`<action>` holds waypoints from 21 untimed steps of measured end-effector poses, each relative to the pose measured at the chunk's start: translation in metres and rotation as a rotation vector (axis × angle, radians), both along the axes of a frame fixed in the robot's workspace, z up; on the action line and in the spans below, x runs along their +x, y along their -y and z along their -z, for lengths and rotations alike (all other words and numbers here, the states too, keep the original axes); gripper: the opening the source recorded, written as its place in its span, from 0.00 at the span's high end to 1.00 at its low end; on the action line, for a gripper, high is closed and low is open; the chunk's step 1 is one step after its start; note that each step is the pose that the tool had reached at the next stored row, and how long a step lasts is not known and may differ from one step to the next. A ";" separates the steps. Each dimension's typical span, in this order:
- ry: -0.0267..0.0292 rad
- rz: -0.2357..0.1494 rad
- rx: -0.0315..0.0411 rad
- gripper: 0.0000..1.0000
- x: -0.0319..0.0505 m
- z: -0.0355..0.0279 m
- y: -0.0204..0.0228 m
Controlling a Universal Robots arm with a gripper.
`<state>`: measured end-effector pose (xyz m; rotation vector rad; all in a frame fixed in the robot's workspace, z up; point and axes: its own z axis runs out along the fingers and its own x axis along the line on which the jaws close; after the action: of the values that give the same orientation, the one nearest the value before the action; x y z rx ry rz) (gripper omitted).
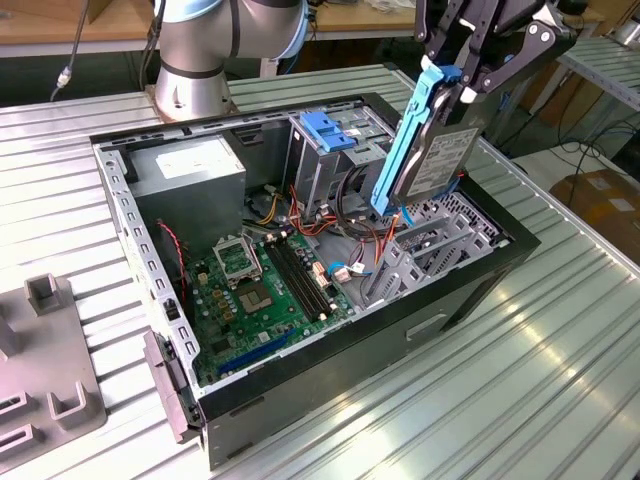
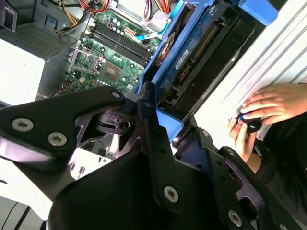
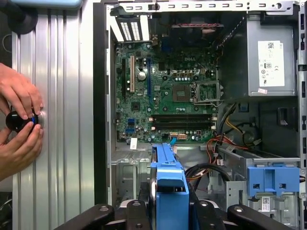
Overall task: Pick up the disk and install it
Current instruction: 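Insert the disk into the insertion slot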
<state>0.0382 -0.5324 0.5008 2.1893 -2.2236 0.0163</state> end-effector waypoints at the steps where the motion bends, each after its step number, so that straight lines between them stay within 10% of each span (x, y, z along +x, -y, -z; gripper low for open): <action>1: 0.0001 0.000 0.0001 0.63 0.0032 0.0007 0.0002; 21: 0.0024 0.000 0.0003 0.63 0.0286 0.0193 0.0110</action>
<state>0.0668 -0.5434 0.4815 2.1903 -2.2252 0.0186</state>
